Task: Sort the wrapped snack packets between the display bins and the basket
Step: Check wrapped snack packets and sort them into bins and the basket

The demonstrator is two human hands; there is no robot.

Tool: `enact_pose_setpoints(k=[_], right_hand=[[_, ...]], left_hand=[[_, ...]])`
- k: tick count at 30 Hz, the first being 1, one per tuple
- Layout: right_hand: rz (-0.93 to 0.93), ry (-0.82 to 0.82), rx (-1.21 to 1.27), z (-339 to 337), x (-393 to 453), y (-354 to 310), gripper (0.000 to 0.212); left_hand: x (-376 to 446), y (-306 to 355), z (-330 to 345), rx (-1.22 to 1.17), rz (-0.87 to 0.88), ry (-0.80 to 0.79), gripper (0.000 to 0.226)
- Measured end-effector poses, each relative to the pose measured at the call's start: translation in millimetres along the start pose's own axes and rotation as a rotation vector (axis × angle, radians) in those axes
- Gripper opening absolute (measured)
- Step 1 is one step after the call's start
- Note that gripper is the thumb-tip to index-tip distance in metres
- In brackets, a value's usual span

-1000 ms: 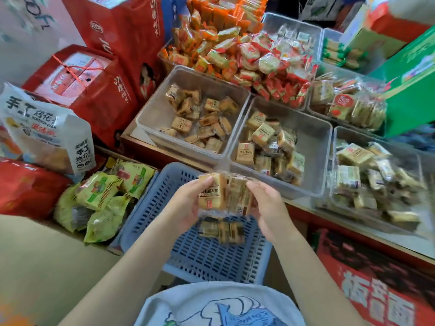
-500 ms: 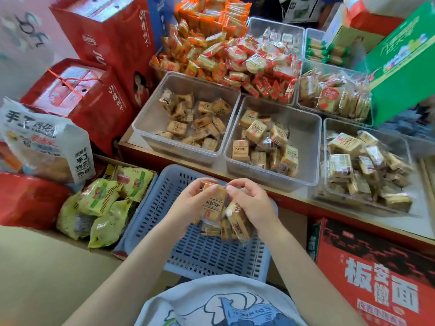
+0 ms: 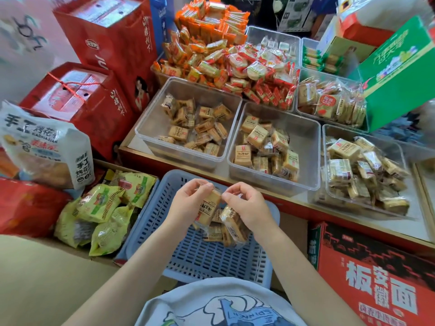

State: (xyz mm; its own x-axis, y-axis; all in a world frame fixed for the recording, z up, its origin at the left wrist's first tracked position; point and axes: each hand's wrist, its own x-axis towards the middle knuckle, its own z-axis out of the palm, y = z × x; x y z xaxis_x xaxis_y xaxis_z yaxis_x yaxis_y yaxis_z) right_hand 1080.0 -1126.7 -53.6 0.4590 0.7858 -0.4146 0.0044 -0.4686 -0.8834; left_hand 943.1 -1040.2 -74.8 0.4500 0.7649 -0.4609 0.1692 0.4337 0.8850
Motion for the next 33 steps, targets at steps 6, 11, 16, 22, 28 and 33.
enact_pose_setpoints(k=[6, 11, 16, 22, 28, 33], right_hand=[[0.059, 0.134, 0.063, 3, 2, -4, 0.017], [0.010, 0.178, 0.027, -3, -4, -7, 0.014], [-0.006, 0.115, -0.002, -11, -8, -6, 0.012], [-0.026, 0.206, -0.003, -14, -5, -7, 0.019], [0.036, 0.402, 0.128, -18, 2, -4, 0.021], [0.068, 0.408, 0.140, -18, 4, -6, 0.023]], left_hand=[[7, 3, -11, -0.027, -0.027, -0.097, 0.018], [12, 8, -9, -0.122, -0.040, -0.173, 0.020], [17, 14, -9, -0.084, 0.005, -0.222, 0.023], [14, 12, -1, 0.022, 0.041, -0.223, 0.033], [14, 10, 1, 0.263, 0.074, -0.312, 0.069], [9, 8, 9, 0.537, 0.225, -0.255, 0.065]])
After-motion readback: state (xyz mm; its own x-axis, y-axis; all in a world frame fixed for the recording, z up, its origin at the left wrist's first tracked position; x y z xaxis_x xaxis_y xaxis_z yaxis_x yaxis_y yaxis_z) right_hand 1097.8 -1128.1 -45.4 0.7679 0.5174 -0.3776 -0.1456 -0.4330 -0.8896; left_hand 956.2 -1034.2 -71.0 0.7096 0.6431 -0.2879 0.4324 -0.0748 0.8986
